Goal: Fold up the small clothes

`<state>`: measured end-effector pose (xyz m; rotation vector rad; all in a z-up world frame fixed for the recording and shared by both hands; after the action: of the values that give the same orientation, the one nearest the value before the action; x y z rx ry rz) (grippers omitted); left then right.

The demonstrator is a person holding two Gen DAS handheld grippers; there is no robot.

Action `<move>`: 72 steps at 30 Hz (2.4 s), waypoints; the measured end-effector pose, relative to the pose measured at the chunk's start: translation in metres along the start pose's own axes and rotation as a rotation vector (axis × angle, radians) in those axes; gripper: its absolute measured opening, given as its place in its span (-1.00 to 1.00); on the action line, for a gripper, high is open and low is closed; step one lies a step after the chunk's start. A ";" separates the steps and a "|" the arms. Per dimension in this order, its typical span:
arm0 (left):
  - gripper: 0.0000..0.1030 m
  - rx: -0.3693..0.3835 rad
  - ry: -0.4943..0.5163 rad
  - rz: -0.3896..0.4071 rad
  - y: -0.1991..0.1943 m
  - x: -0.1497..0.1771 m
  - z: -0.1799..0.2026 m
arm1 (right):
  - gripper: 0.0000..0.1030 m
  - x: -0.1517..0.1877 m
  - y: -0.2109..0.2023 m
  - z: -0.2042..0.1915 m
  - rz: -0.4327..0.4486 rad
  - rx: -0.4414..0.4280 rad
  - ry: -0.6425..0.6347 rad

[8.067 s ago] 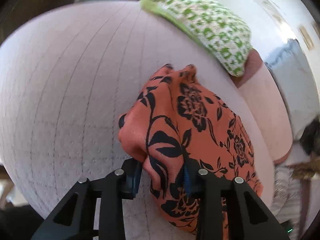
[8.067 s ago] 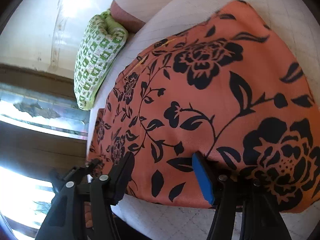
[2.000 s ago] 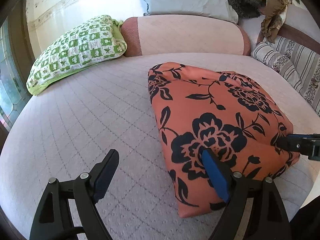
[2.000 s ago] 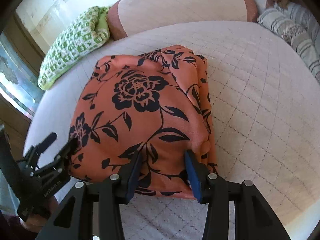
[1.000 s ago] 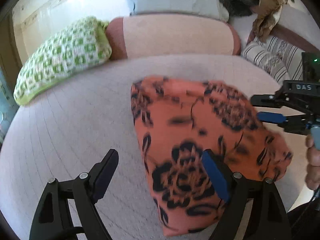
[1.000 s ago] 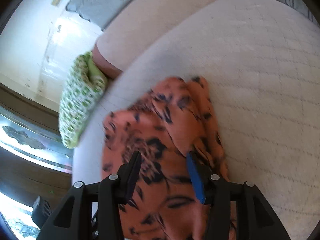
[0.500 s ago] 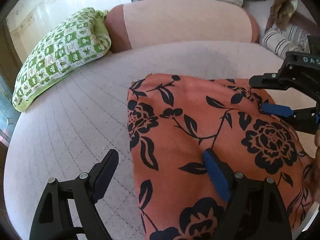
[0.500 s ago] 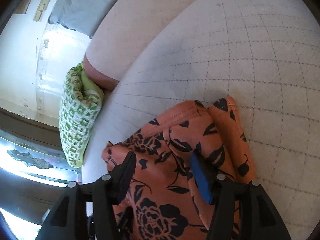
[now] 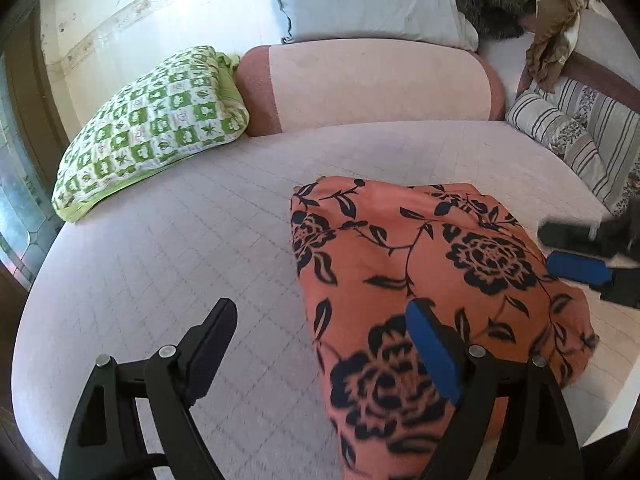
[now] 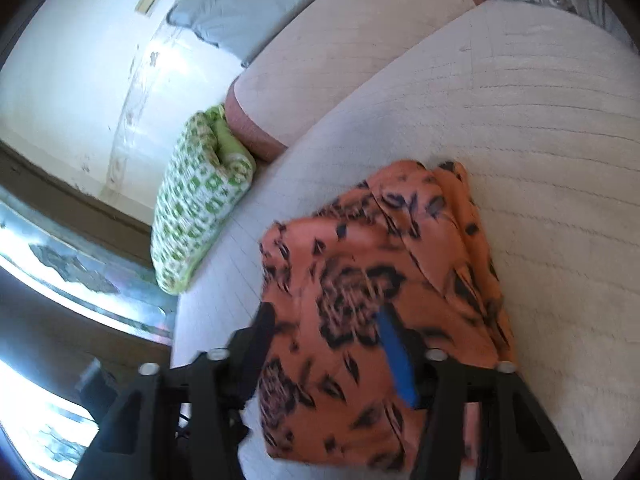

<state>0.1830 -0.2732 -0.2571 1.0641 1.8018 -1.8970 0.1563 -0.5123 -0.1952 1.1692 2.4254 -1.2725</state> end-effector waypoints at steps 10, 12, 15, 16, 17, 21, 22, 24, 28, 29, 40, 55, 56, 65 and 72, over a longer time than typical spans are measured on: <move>0.70 -0.003 0.002 -0.090 0.028 0.018 0.001 | -0.48 0.015 0.023 0.026 -0.153 0.114 0.040; 0.70 -0.006 0.006 -0.083 0.027 0.016 0.001 | -0.48 0.013 0.023 0.028 -0.149 0.094 0.052; 0.69 -0.012 0.007 -0.076 0.026 0.016 0.002 | -0.43 0.012 0.019 0.026 -0.133 0.079 0.027; 0.69 -0.011 0.008 -0.073 0.025 0.016 0.002 | -0.40 0.011 0.017 0.022 -0.124 0.058 0.015; 0.69 -0.010 0.007 -0.068 0.023 0.015 0.001 | -0.41 0.010 0.014 0.016 -0.116 0.034 0.005; 0.69 -0.005 -0.007 -0.059 0.021 0.013 0.000 | -0.41 0.008 0.004 0.001 -0.053 0.009 -0.065; 0.69 -0.004 -0.007 -0.061 0.022 0.012 0.000 | -0.40 0.008 0.005 0.000 -0.056 0.017 -0.071; 0.69 -0.005 0.000 -0.067 0.024 0.013 0.001 | -0.40 0.009 0.014 0.001 -0.086 0.033 -0.064; 0.70 -0.008 0.021 -0.070 0.031 0.015 0.005 | -0.43 0.013 0.037 0.013 -0.166 0.117 -0.035; 0.70 -0.007 0.019 -0.069 0.031 0.015 0.004 | -0.43 0.012 0.038 0.013 -0.168 0.114 -0.031; 0.69 0.006 0.001 -0.066 0.029 0.012 0.000 | -0.43 0.009 0.030 0.012 -0.158 0.073 -0.051; 0.70 -0.003 -0.021 -0.085 0.040 0.008 -0.006 | -0.42 0.003 0.037 0.015 -0.169 0.130 -0.060; 0.70 -0.004 -0.020 -0.082 0.040 0.008 -0.006 | -0.42 0.004 0.036 0.016 -0.165 0.131 -0.065; 0.69 -0.004 -0.035 -0.069 0.034 0.008 -0.009 | -0.42 0.001 0.022 0.012 -0.097 0.109 -0.089; 0.69 -0.008 -0.059 -0.059 0.032 0.005 -0.017 | -0.42 -0.012 0.000 0.023 0.000 0.104 -0.046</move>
<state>0.2060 -0.2611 -0.2824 0.9520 1.8257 -1.9325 0.1596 -0.5363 -0.2034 1.1522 2.3519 -1.4246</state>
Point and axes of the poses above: each gripper's, at about its wrist camera, not at the fingertips, and y roughly the way its jaws point, z to its right, x to its underside, the point moved 1 cm from there along y, roughly the way its jaws point, and after that the axes turned 2 degrees about -y, right-handed, at the moved point
